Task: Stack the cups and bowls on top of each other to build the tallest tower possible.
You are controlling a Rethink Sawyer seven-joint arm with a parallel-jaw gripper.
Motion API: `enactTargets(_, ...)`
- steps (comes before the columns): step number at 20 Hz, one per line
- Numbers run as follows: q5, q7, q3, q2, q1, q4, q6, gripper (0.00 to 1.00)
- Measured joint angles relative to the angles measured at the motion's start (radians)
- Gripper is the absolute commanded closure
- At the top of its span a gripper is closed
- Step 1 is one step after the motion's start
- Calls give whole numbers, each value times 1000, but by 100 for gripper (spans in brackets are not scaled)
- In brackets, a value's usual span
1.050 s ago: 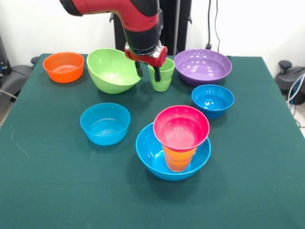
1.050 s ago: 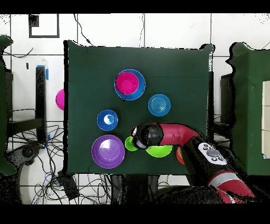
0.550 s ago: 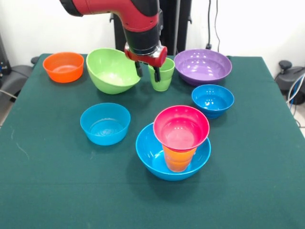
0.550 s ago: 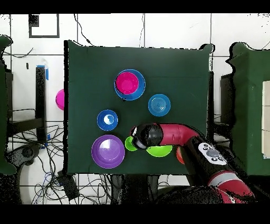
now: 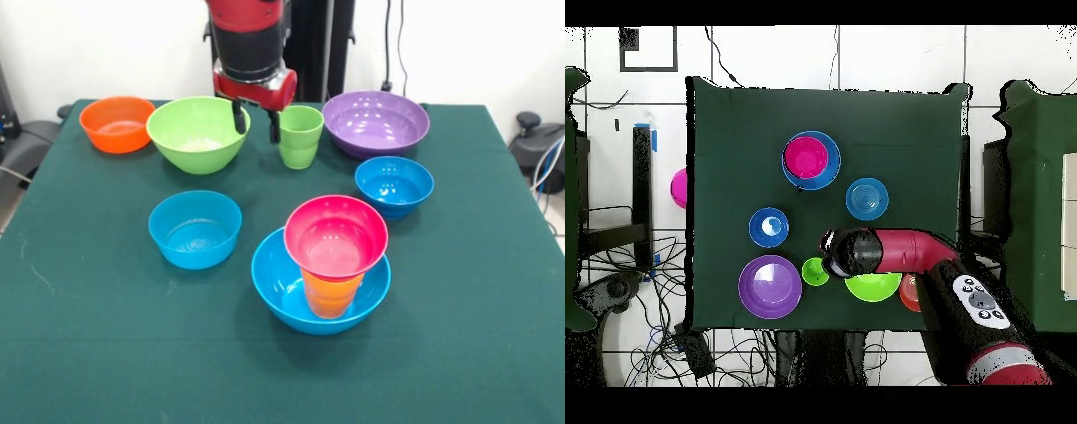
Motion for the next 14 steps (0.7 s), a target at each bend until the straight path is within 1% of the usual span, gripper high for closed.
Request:
enactTargets(2,0,0,0,-28,0,0,9,0)
enactTargets(5,0,0,0,-42,0,0,9,0)
enactTargets(11,0,0,0,-28,1,-1,9,0)
enactTargets(14,0,0,0,-3,3,-6,9,0)
